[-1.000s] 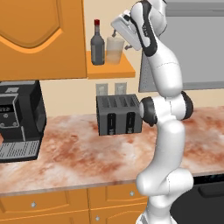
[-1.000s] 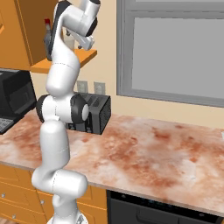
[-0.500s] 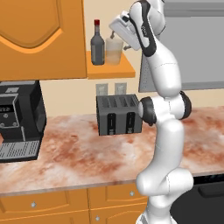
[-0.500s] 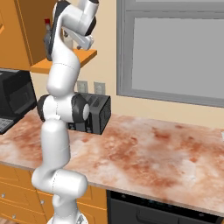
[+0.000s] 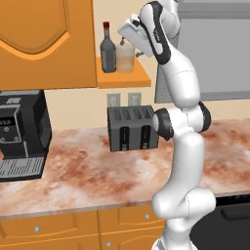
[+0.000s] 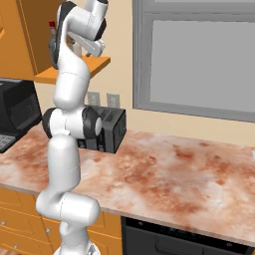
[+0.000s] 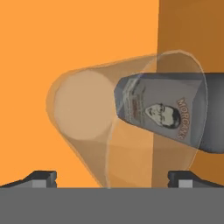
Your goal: There is a bowl on the dining counter. Grab a lemon wedge from the fridge and place it in the bowl. Then get the liquor bottle and glass cup from the cabinet and place them next to the bowl.
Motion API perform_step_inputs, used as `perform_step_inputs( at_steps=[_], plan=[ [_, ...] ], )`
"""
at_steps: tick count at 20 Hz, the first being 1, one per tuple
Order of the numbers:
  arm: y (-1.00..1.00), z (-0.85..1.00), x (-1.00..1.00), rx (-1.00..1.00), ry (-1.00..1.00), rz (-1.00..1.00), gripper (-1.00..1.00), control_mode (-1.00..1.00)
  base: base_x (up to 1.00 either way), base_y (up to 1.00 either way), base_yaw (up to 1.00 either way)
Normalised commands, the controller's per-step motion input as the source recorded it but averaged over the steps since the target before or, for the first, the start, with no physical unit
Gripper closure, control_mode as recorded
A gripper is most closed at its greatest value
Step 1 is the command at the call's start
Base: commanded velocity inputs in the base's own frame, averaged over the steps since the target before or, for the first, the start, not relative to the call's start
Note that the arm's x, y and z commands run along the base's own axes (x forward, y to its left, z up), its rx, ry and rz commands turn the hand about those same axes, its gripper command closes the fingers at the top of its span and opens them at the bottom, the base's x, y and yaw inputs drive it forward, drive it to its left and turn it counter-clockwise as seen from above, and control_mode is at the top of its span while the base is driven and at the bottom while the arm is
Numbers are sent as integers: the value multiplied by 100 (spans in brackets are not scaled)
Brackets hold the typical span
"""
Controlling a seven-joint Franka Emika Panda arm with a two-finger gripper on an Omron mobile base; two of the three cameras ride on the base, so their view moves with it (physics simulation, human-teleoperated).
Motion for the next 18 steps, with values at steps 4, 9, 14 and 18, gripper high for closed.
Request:
perform_step_inputs(
  at_steps=[4, 9, 14, 18],
  plan=[
    [8, -59, 0, -10, 7, 9, -100, -100, 0, 0, 0],
    [4, -62, 0, -10, 7, 9, 100, -100, 0, 0, 0],
    [0, -54, -5, -3, 6, 9, 100, -100, 0, 0, 0],
    [-2, -22, -1, 0, 0, 10, 100, -100, 0, 0, 0]
  ],
)
